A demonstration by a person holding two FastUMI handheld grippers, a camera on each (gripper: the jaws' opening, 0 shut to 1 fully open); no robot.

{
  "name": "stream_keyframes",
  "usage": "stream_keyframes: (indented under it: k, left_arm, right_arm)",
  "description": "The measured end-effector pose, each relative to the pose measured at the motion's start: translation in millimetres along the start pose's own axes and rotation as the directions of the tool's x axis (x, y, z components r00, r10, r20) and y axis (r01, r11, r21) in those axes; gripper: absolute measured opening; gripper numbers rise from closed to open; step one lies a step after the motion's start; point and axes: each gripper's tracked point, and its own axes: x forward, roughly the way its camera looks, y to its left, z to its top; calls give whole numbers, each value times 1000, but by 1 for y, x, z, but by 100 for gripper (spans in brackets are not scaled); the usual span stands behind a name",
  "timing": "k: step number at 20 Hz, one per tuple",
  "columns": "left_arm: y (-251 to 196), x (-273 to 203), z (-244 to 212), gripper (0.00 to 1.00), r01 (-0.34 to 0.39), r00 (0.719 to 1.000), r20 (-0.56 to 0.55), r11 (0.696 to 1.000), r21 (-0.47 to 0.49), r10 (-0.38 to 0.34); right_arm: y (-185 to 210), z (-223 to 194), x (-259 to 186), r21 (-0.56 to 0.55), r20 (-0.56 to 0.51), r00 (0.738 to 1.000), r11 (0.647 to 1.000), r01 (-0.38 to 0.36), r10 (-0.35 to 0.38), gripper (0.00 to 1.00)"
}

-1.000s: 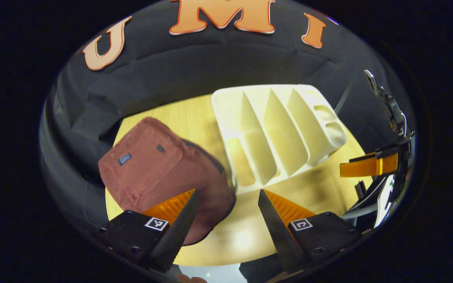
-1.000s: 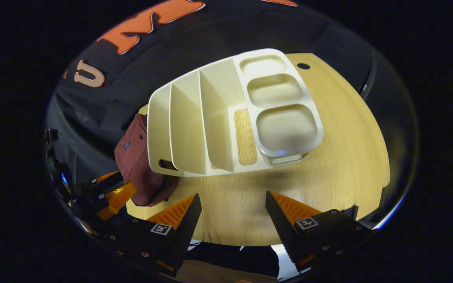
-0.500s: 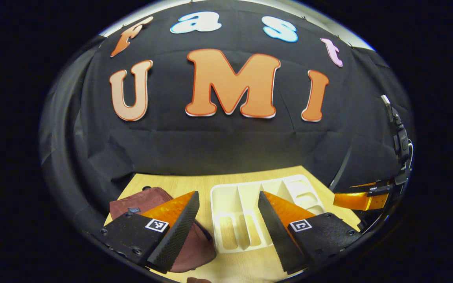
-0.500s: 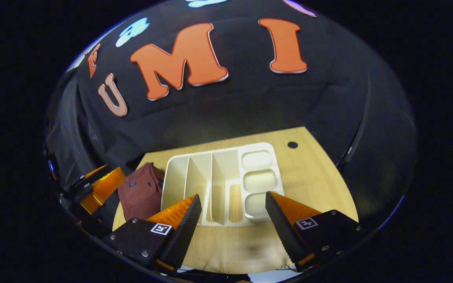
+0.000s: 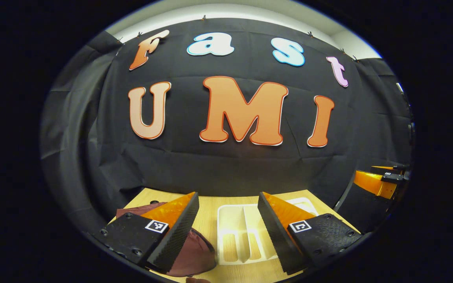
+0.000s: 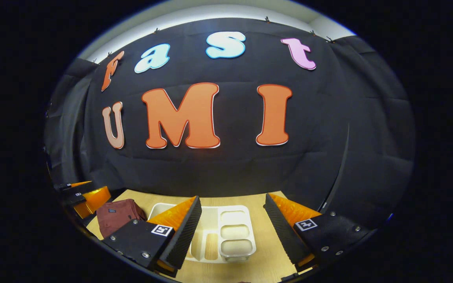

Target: Open the schoolbag, grab two books from the bookshelf and put them into the schoolbag.

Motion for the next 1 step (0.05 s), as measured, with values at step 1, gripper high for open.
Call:
stream_keyframes:
  k: [1]
  left_arm:
    - [1, -2, -1, 96, -5, 1000, 4, 1000, 3, 5]
  right_arm:
    - [0, 1, -1, -2, 16, 1000, 1000, 6, -6, 97]
